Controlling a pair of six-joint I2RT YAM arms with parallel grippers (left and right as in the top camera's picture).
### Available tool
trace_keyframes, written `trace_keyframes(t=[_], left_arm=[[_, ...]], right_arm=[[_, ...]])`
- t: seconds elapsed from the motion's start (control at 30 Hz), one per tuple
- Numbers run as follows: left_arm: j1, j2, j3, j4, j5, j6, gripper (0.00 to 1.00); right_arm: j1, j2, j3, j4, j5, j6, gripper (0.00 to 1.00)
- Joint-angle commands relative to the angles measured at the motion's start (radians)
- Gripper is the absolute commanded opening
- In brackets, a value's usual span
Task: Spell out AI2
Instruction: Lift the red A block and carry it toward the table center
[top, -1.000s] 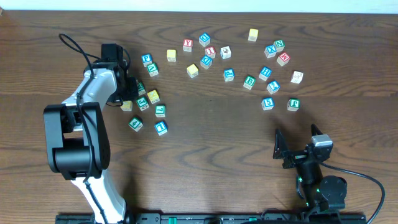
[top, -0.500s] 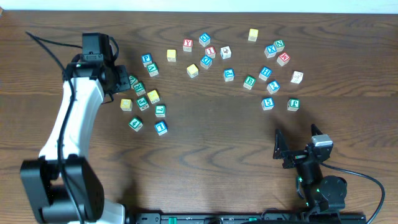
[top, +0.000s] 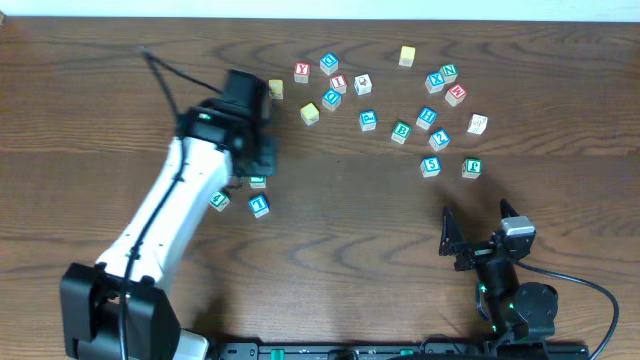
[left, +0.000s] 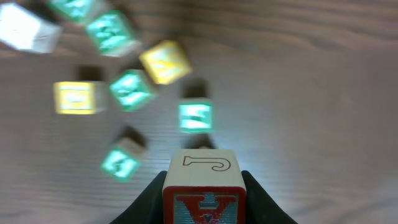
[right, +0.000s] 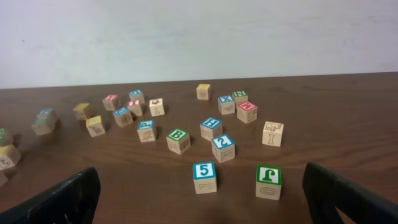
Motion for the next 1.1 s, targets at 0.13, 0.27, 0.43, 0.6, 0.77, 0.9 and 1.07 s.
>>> trace_keyframes(t=[0.13,0.27,0.43,0.6,0.77,0.9,1.07], left_arm=[[-0.139,0.051,-0.058,0.106,-0.006,0.008,0.24],[-0.173,0.103,-0.076,0.168,-0.006,0.029,0.24],[-0.188,0.186,-0.076,0.224,-0.006,0.029,0.24],[-0.188,0.243,-0.076,0.272,-0.006,0.029,0.24],[-0.188,0.29,-0.076,0.315,-0.006,0.029,0.25],[-0.188,0.307,-0.076,0.328,-0.006,0.087,0.25],[-0.188,0.307,-0.076,0.328,-0.006,0.282,0.25]], right_arm=[[-0.004,-0.005,-0.002,-0.002,-0.003,-0.01,0.99],[-0.004,-0.005,-0.002,-0.002,-0.003,-0.01,0.99],[-0.004,-0.005,-0.002,-0.002,-0.003,-0.01,0.99],[-0.004,-0.005,-0.002,-0.002,-0.003,-0.01,0.99],[-0.004,-0.005,-0.002,-0.002,-0.003,-0.01,0.99],[-0.004,-0.005,-0.002,-0.002,-0.003,-0.01,0.99],[-0.004,-0.005,-0.002,-0.002,-0.003,-0.01,0.99]])
